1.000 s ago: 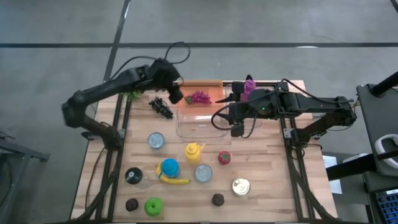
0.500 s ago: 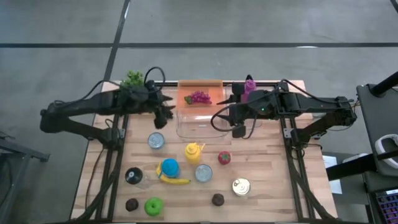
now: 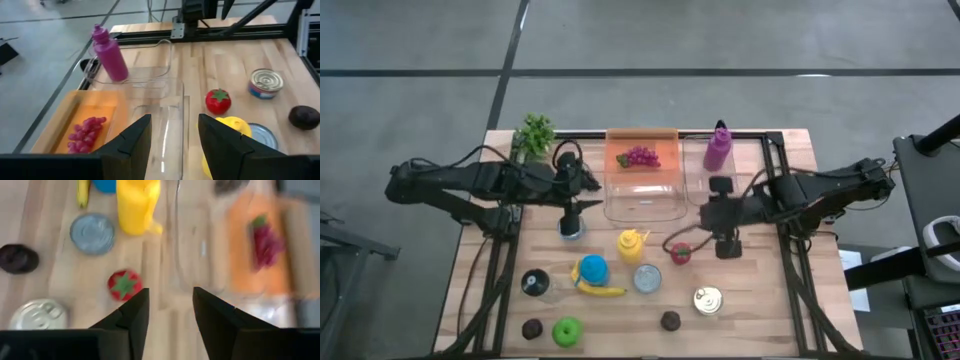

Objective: Pick & Place Food Item
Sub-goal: Put the blue and pink can into the left transparent bin

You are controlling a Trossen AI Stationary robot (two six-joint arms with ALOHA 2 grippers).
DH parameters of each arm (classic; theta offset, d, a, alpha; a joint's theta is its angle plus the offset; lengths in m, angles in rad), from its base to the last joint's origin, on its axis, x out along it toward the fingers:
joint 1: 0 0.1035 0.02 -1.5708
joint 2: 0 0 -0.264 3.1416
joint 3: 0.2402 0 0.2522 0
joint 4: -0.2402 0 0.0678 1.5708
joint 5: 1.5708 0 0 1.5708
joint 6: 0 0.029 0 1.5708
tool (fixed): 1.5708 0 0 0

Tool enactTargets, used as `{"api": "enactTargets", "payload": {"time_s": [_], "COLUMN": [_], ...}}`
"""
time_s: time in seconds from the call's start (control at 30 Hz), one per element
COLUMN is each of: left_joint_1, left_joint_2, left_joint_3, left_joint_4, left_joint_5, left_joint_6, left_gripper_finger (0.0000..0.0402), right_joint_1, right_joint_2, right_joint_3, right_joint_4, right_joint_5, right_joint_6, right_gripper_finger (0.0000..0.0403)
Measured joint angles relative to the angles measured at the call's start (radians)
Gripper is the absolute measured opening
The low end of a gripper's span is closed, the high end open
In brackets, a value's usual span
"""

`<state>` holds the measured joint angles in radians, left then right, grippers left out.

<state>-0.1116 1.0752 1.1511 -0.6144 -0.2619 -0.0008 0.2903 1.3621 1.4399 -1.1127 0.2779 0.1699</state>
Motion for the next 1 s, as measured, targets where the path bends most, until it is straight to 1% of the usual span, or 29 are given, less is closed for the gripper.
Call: {"api": "enactTargets", "payload": {"time_s": [0.1,0.23,0.33,0.47,0.63,0.8,0.9,1.0], "left_joint_1": [-0.014,-0.019,-0.019,-0.019,-0.019,-0.019,-0.019,-0.019], "left_joint_2": [0.0,0.0,0.001,0.003,0.002,0.002,0.002,0.002], "left_joint_3": [0.0,0.0,0.0,0.0,0.0,0.0,0.0,0.0], "left_joint_4": [0.01,0.026,0.027,0.029,0.038,0.039,0.039,0.04], "left_joint_5": [0.0,0.0,0.0,0.0,0.0,0.0,0.0,0.0], "left_joint_6": [0.0,0.001,0.001,0.004,0.034,0.034,0.03,0.027], "left_gripper_finger": [0.0159,0.0157,0.0155,0.0153,0.0153,0.0158,0.0159,0.0156], "right_joint_1": [0.046,0.099,0.133,0.17,0.204,0.247,0.264,0.28], "right_joint_2": [0.001,0.0,0.0,0.0,0.0,0.0,0.0,0.001], "right_joint_3": [-0.04,-0.095,-0.145,-0.224,-0.312,-0.396,-0.437,-0.468], "right_joint_4": [-0.008,-0.008,-0.007,0.001,0.017,0.136,0.236,0.288], "right_joint_5": [-0.001,-0.047,-0.047,-0.049,-0.069,-0.082,-0.106,-0.117], "right_joint_6": [0.137,0.322,0.46,0.654,0.961,1.058,1.073,1.106], "right_gripper_finger": [0.0115,0.0084,0.0064,0.0045,0.0029,0.0016,0.0009,0.0009]}}
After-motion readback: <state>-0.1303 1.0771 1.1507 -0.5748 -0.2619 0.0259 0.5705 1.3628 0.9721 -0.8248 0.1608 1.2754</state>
